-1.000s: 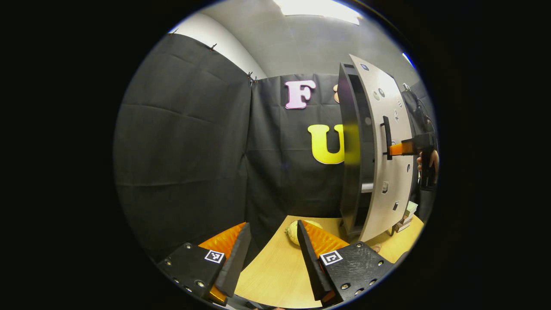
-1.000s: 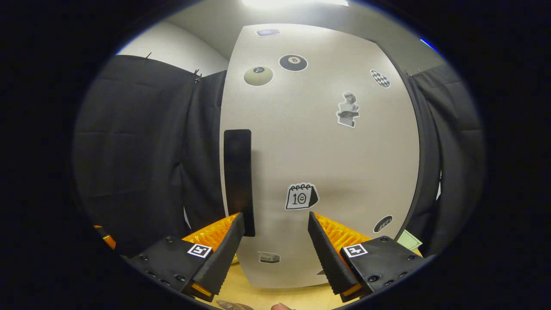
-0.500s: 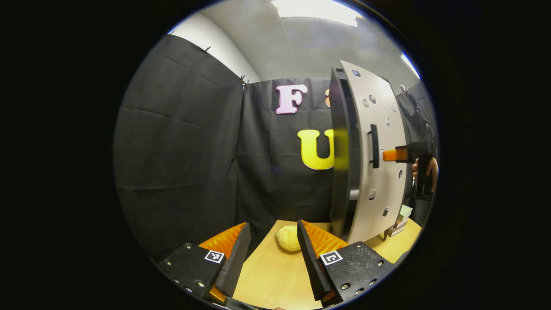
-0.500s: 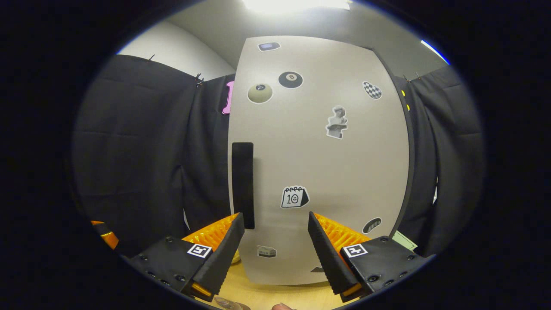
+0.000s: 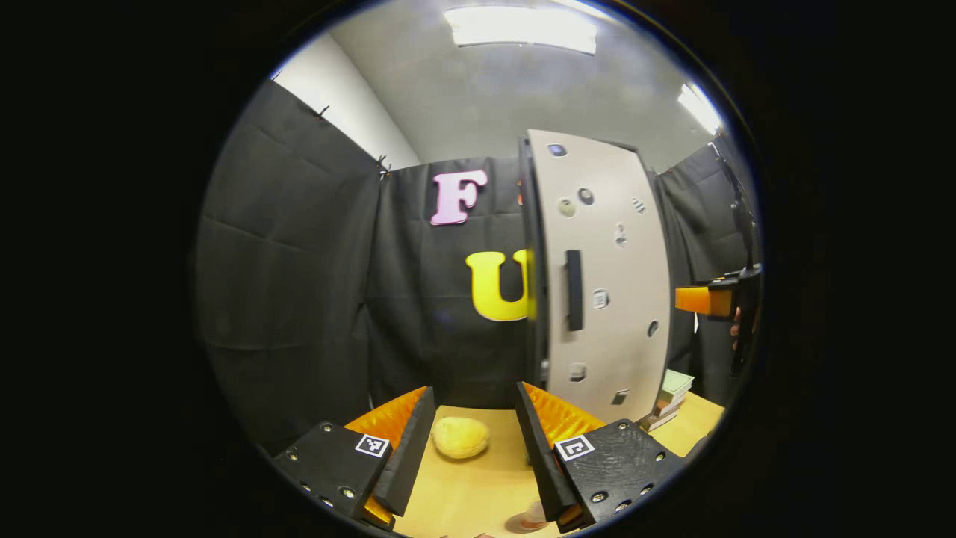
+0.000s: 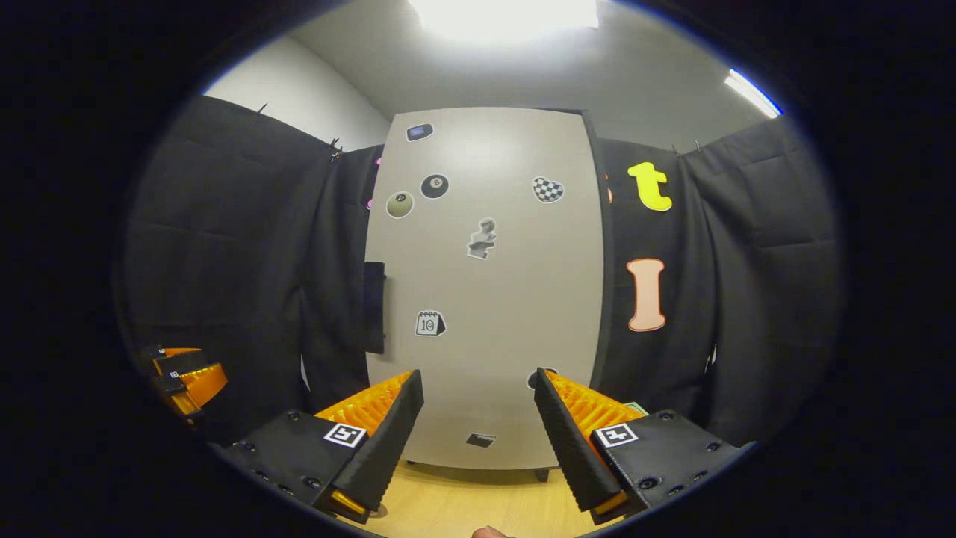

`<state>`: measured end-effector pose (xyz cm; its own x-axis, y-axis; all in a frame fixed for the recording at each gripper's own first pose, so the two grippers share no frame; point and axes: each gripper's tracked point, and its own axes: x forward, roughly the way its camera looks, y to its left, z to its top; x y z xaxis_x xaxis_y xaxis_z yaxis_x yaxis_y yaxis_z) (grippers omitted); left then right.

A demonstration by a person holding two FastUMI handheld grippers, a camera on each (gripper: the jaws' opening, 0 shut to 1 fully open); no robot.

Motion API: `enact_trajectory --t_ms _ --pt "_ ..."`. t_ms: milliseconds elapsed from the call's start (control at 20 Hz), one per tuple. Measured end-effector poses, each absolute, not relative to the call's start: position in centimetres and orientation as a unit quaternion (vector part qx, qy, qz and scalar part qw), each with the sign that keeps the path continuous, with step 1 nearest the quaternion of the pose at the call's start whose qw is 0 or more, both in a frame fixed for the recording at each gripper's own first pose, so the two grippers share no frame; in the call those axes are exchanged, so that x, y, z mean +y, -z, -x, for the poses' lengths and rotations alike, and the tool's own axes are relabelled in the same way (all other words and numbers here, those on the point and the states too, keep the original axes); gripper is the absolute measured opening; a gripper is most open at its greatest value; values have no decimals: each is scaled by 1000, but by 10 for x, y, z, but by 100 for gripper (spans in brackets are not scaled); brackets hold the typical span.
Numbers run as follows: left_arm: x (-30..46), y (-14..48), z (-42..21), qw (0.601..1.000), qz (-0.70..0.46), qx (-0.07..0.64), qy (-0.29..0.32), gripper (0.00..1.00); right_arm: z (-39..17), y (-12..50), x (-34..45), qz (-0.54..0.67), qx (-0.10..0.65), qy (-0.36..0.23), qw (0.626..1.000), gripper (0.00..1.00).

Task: Open the cabinet door with the right hand, grasp the bottle in the cabinet with the left hand and place it on the coaster, then close the cabinet door with the right hand.

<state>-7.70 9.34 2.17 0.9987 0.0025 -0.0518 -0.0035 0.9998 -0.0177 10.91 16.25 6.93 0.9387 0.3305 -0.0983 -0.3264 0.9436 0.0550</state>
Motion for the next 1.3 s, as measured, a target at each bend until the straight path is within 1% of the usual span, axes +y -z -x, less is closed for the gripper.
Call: enact_trajectory --t_ms 50,100,150,200,250,300,350,400,450,600,850,900,950,1000,1050,1100,1200,1300 --pt "80 -27 77 1000 7 22 4 58 -104 -67 149 -20 55 -163 985 96" --pt "65 -33 78 1000 6 19 9 63 -101 -65 133 -19 56 -159 986 94" --pt "51 -38 80 1000 5 16 15 63 -97 -64 117 -18 56 -153 987 94" --pt "37 -42 82 1000 6 14 21 58 -93 -63 101 -18 55 -147 987 94" --pt "24 -46 83 1000 6 12 25 63 -88 -62 87 -19 55 -143 988 94" --pt "13 -49 86 1000 7 11 27 63 -85 -62 74 -20 55 -141 988 94" --pt "2 -54 88 1000 7 9 29 63 -81 -59 61 -21 55 -139 989 96" --pt "-7 -55 93 1000 7 9 29 63 -77 -58 50 -20 55 -137 989 94" --pt "-14 -58 96 1000 6 9 27 63 -74 -55 39 -19 55 -135 989 96" --pt "-26 -63 104 1000 -4 6 14 63 -64 -46 18 -12 54 -136 989 96" --pt "-38 -64 119 1000 -9 10 16 63 -37 -34 3 -14 60 -132 989 94" --pt "-38 -65 122 1000 -12 8 20 63 -33 -33 2 -16 58 -128 990 96" --pt "-37 -66 123 1000 -15 5 23 63 -30 -31 -1 -17 57 -119 991 94" --pt "-36 -65 126 999 -18 6 26 63 -26 -30 -2 -18 60 -111 992 94" --pt "-33 -65 128 999 -19 8 27 63 -23 -31 1 -22 59 -109 992 96" --pt "-31 -64 130 999 -16 6 30 63 -21 -34 5 -23 54 -110 992 94" --pt "-23 -60 132 999 -9 12 31 63 -18 -41 7 -20 46 -100 994 96" --pt "-16 -58 132 999 -8 13 33 63 -14 -48 12 -21 38 -95 995 96"
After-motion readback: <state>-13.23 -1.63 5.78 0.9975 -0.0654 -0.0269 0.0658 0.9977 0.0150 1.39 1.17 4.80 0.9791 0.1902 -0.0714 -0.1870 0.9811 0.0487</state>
